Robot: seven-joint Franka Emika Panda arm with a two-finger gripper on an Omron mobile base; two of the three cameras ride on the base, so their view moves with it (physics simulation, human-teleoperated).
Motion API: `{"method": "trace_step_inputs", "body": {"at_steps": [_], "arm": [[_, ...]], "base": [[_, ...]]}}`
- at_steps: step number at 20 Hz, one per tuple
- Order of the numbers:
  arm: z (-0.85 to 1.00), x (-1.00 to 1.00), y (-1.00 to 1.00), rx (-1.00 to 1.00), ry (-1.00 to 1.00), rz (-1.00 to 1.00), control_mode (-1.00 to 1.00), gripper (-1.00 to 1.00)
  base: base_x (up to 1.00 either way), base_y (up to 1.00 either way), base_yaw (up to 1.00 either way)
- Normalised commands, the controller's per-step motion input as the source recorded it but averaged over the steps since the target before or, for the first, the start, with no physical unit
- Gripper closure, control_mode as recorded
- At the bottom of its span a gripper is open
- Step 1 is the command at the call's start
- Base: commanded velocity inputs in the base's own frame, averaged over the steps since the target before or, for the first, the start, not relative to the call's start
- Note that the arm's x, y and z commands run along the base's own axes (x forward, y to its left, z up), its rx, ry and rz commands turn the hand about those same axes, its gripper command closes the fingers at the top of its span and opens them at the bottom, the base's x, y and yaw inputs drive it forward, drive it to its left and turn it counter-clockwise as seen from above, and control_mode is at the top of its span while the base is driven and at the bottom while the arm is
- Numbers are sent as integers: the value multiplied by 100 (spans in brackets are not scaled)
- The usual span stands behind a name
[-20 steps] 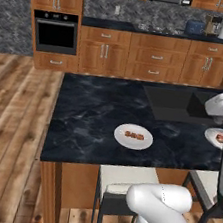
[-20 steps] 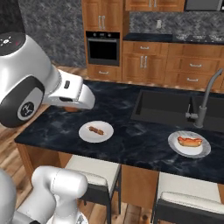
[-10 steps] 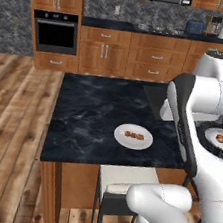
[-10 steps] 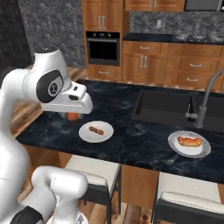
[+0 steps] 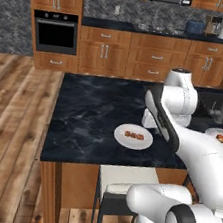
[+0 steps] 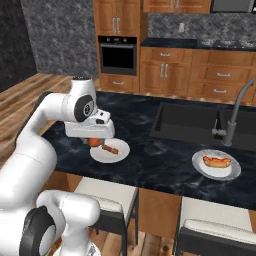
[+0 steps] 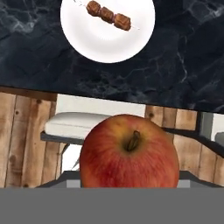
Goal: Pick up the apple and mango from the fridge and place one fruit on each plate on the dining counter.
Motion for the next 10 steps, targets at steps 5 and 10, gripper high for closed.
{"method": "trace_step_inputs", "body": {"at_steps": [5, 10], "arm": [[-60, 67, 0, 0, -1, 3, -100, 100], [-43, 72, 0, 0, -1, 0, -100, 100]], "base": [[0, 0, 0], [0, 0, 0]]}}
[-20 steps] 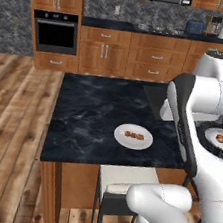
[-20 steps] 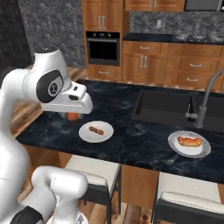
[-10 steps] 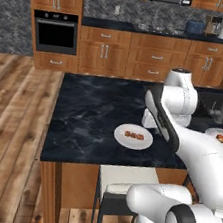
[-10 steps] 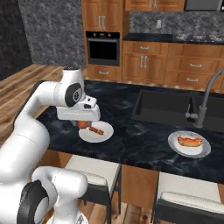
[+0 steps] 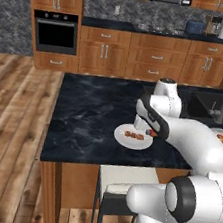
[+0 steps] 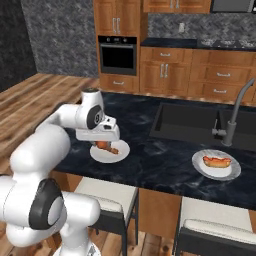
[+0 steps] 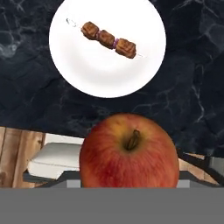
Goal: Pick up the apple and mango from the fridge and place one fruit on each plate on the dining counter.
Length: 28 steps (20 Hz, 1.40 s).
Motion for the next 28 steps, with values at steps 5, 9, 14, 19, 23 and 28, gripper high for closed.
{"method": "trace_step_inputs", "body": {"at_steps": [5, 9, 14, 19, 23, 28], "arm": [[-46, 78, 0, 0, 0, 0, -100, 100], [-47, 72, 0, 0, 0, 0, -100, 100], [-50, 30, 0, 0, 0, 0, -100, 100], [-48, 28, 0, 0, 0, 0, -100, 100], [-31, 25, 0, 0, 0, 0, -100, 100], [-26, 28, 2, 3, 0, 0, -100, 100]], "base": [[0, 0, 0], [0, 0, 0], [0, 0, 0], [0, 0, 0], [0, 0, 0], [0, 0, 0]]}}
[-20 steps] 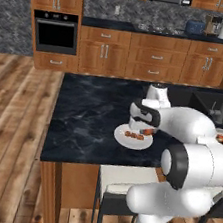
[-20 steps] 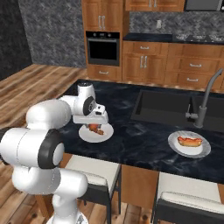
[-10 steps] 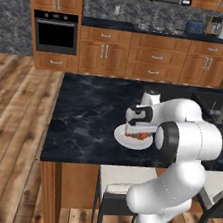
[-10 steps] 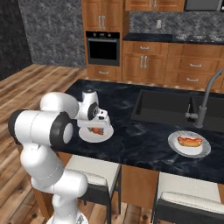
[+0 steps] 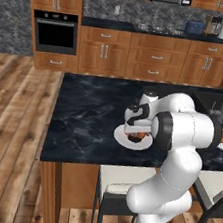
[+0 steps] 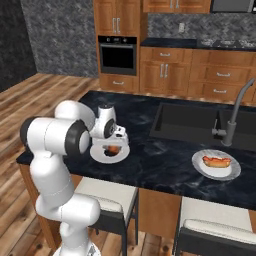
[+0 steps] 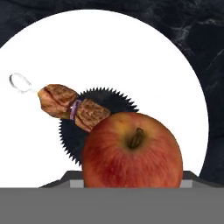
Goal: Pick up the apple and mango from the fridge and place one fruit on each plate on the dining counter.
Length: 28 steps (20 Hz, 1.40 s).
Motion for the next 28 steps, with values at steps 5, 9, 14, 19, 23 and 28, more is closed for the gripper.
{"method": "trace_step_inputs", "body": {"at_steps": [5, 9, 14, 19, 23, 28], "arm": [[-25, 21, 2, 4, 0, 0, -100, 100], [-40, 3, 12, 1, 0, 0, -100, -100], [-47, 0, 28, 0, 0, 0, -100, -100], [-41, -6, 22, 0, 0, 0, -100, -100], [-40, -25, 27, 0, 0, 0, -100, -100], [-41, -33, 37, 0, 0, 0, -100, -100]], "base": [[0, 0, 0], [0, 0, 0], [0, 0, 0], [0, 0, 0], [0, 0, 0], [0, 0, 0]]}}
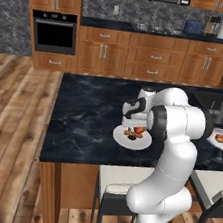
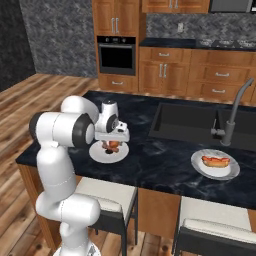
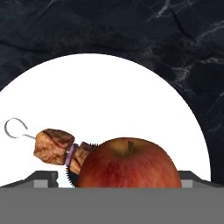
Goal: Pick up the apple and mango from the fridge and place one fruit on each plate on the dining counter.
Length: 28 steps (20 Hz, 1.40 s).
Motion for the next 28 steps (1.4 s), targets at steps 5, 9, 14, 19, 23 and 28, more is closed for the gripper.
{"method": "trace_step_inputs", "body": {"at_steps": [5, 9, 14, 19, 23, 28], "arm": [[-12, -21, 22, 0, 0, 0, -100, -100], [0, -33, 1, 0, -12, -3, -100, -100], [7, -34, 0, 0, -14, -8, -100, -100], [31, -28, 0, 0, -16, -13, -100, -100], [52, -16, 0, 0, -16, -14, -100, -100], [69, -16, 0, 0, -8, -17, -100, -100]], "base": [[0, 0, 0], [0, 0, 0], [0, 0, 0], [0, 0, 0], [0, 0, 0], [0, 0, 0]]}}
